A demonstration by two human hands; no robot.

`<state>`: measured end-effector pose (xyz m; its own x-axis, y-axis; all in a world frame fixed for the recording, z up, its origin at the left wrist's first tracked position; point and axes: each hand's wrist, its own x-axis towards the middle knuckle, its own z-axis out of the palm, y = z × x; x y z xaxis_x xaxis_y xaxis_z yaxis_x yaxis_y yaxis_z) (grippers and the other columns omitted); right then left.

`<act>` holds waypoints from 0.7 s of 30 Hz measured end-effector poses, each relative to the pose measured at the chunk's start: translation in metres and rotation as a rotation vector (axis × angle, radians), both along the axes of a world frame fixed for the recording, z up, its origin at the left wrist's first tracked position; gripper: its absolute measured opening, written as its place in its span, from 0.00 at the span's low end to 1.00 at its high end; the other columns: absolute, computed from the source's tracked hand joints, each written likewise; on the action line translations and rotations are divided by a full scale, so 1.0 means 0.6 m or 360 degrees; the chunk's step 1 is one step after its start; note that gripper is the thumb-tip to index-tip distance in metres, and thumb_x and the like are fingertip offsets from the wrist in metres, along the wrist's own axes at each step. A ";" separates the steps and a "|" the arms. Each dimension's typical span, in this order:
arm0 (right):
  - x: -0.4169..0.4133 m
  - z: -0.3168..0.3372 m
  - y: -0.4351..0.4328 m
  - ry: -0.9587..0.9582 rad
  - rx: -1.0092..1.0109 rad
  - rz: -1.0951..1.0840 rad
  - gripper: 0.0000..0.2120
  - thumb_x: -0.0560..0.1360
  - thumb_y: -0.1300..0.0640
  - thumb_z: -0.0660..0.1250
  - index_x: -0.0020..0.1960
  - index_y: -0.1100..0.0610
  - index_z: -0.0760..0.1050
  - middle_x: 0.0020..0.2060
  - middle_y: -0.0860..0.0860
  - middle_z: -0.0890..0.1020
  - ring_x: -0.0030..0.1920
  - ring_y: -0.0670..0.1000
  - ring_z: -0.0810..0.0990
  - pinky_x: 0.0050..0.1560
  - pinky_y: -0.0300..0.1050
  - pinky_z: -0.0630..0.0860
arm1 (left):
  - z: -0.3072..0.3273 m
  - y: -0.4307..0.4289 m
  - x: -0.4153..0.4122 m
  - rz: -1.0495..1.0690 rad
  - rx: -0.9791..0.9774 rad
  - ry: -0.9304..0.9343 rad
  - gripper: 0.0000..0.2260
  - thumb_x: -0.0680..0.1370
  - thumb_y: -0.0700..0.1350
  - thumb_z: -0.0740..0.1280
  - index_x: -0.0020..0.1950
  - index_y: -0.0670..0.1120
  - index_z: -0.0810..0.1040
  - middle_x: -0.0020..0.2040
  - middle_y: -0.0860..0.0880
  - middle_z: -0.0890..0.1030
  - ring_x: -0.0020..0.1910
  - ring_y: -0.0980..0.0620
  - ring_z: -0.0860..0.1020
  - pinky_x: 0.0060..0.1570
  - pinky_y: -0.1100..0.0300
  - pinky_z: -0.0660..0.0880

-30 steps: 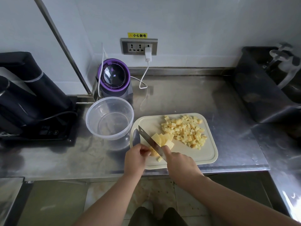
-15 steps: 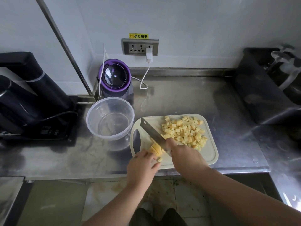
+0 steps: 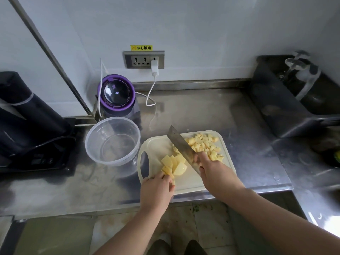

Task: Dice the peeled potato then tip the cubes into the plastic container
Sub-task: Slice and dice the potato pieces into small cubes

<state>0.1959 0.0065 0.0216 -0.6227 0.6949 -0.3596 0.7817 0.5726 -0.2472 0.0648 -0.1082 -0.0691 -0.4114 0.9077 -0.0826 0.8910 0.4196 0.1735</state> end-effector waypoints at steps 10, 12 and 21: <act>0.037 -0.006 0.027 -0.0067 0.0129 -0.0053 0.22 0.84 0.57 0.51 0.76 0.50 0.49 0.36 0.48 0.74 0.30 0.46 0.72 0.25 0.36 0.63 | 0.013 0.022 0.017 -0.0246 0.0043 0.0000 0.15 0.81 0.56 0.56 0.61 0.52 0.76 0.59 0.56 0.78 0.55 0.56 0.77 0.60 0.63 0.71; 0.051 0.000 0.037 -0.0083 0.0234 -0.0047 0.22 0.84 0.58 0.52 0.75 0.49 0.50 0.33 0.46 0.71 0.29 0.46 0.71 0.25 0.37 0.63 | 0.022 0.042 0.023 -0.0254 0.0082 -0.0024 0.15 0.81 0.56 0.57 0.61 0.53 0.76 0.59 0.57 0.78 0.55 0.57 0.77 0.57 0.63 0.71; 0.107 0.001 0.069 -0.0037 0.0594 -0.0052 0.25 0.80 0.57 0.64 0.74 0.44 0.60 0.64 0.45 0.73 0.47 0.50 0.81 0.40 0.36 0.75 | 0.047 0.174 0.011 -0.0145 0.0210 -0.0227 0.14 0.80 0.49 0.61 0.65 0.56 0.76 0.61 0.54 0.78 0.55 0.52 0.77 0.53 0.59 0.72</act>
<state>0.2598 0.0481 0.0219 -0.5928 0.8001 -0.0918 0.8039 0.5946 -0.0081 0.0715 -0.0035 -0.0409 -0.3196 0.9475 -0.0122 0.8868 0.3036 0.3484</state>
